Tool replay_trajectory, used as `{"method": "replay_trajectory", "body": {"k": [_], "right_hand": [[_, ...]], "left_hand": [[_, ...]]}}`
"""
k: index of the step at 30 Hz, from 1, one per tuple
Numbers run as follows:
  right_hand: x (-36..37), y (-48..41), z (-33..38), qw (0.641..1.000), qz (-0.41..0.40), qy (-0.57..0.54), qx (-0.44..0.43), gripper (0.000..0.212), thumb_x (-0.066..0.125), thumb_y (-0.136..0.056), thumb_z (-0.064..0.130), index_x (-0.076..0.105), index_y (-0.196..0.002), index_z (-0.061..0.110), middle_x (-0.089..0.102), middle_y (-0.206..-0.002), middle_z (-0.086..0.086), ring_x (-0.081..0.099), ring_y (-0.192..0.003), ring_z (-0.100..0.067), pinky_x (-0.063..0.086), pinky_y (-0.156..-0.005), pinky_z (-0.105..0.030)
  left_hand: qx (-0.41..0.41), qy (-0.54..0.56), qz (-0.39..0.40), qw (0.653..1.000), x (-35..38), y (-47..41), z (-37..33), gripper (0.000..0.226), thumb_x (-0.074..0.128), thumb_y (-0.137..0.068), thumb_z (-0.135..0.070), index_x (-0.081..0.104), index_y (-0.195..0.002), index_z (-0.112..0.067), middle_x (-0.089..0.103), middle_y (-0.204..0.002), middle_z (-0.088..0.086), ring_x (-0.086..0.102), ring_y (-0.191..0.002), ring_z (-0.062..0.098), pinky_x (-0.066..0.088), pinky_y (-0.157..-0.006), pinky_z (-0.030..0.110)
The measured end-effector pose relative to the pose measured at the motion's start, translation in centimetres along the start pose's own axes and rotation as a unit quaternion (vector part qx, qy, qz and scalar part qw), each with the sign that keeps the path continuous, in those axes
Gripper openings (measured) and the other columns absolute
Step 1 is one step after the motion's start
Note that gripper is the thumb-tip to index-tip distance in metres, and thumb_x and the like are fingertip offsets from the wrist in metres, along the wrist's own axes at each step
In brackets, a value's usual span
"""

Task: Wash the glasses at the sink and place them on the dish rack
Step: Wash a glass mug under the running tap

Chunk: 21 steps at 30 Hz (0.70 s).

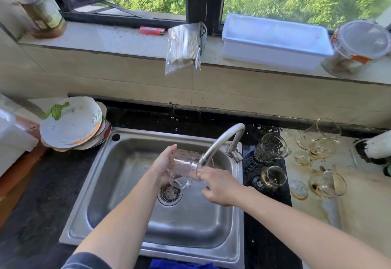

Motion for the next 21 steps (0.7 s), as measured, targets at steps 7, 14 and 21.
{"method": "replay_trajectory", "body": {"k": [7,14,21], "right_hand": [[-1.2,-1.2,0.9,0.998,-0.052,0.027,0.002,0.042,0.047,-0.093,0.014,0.055,-0.134,0.012,0.064,-0.12,-0.008,0.062,-0.105,-0.028,0.051,-0.09,-0.04],[-1.8,-1.5,1.1,0.996,-0.066,0.053,-0.019,0.047,0.049,-0.092,0.016,0.05,-0.139,0.017,0.066,-0.116,-0.015,0.062,-0.103,-0.033,0.051,-0.092,-0.039],[-0.7,-0.6,2.0,0.979,-0.102,0.085,-0.152,0.046,0.06,-0.079,0.007,0.065,-0.124,0.015,0.062,-0.132,-0.002,0.059,-0.12,-0.021,0.053,-0.094,-0.037]], "left_hand": [[-0.015,-0.018,-0.027,0.999,0.6,0.3,0.3,0.052,0.054,-0.089,-0.048,0.054,-0.128,-0.013,0.064,-0.102,0.011,0.064,-0.077,0.027,0.047,-0.059,0.034],[-0.021,-0.049,-0.018,0.998,-0.5,0.5,0.0,0.052,0.054,-0.089,-0.046,0.051,-0.13,-0.014,0.065,-0.09,0.009,0.064,-0.072,0.027,0.048,-0.083,0.044],[-0.039,-0.093,-0.016,0.995,-1.8,1.7,-1.3,0.034,0.053,-0.091,-0.044,0.058,-0.104,-0.013,0.066,-0.085,0.008,0.065,-0.069,0.026,0.051,-0.063,0.034]]}}
Point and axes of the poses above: each hand's wrist, its own y-axis away from the middle knuckle, its own x-axis out of the palm, z = x × y, the point moved 8 cm from there along -y, towards the middle knuckle
